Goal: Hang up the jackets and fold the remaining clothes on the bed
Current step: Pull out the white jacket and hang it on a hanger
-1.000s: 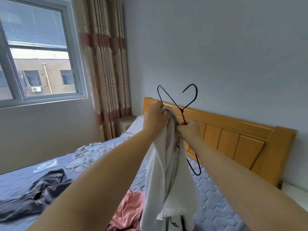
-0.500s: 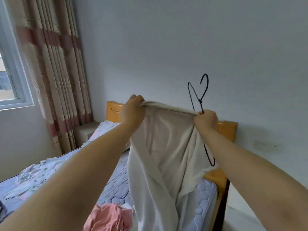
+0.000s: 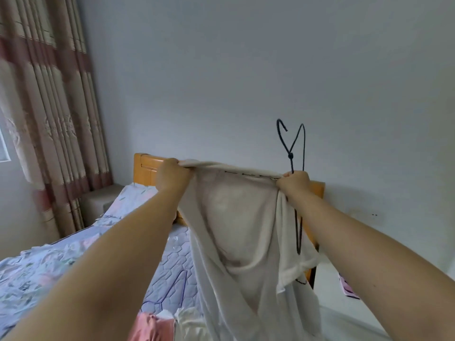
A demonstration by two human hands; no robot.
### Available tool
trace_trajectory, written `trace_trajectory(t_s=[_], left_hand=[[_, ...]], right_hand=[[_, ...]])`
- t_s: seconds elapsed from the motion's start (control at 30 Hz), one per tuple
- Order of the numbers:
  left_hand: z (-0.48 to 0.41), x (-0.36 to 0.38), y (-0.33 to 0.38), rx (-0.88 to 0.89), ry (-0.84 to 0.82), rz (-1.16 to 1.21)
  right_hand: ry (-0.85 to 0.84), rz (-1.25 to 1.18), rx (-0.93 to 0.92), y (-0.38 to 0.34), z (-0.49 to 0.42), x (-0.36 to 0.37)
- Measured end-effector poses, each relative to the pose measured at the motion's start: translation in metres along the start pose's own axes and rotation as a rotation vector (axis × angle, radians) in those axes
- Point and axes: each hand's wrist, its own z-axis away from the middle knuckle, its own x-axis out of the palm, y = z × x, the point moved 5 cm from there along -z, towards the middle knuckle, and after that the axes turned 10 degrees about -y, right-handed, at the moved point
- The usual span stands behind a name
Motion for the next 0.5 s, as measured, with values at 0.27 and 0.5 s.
trace_trajectory(t_s=[0.27,0.5], left_hand=[[-0.030,0.006,-0.047,-0.428,-0.352,0.500],[-0.009,0.001,-0.066,-0.335,-0.459,0.313]], right_hand=[[-0.221,0.188,-0.115,-0.021,-0.025,0.030],[-0.401,0.099,-0.015,-0.005,-0.026,0.083]])
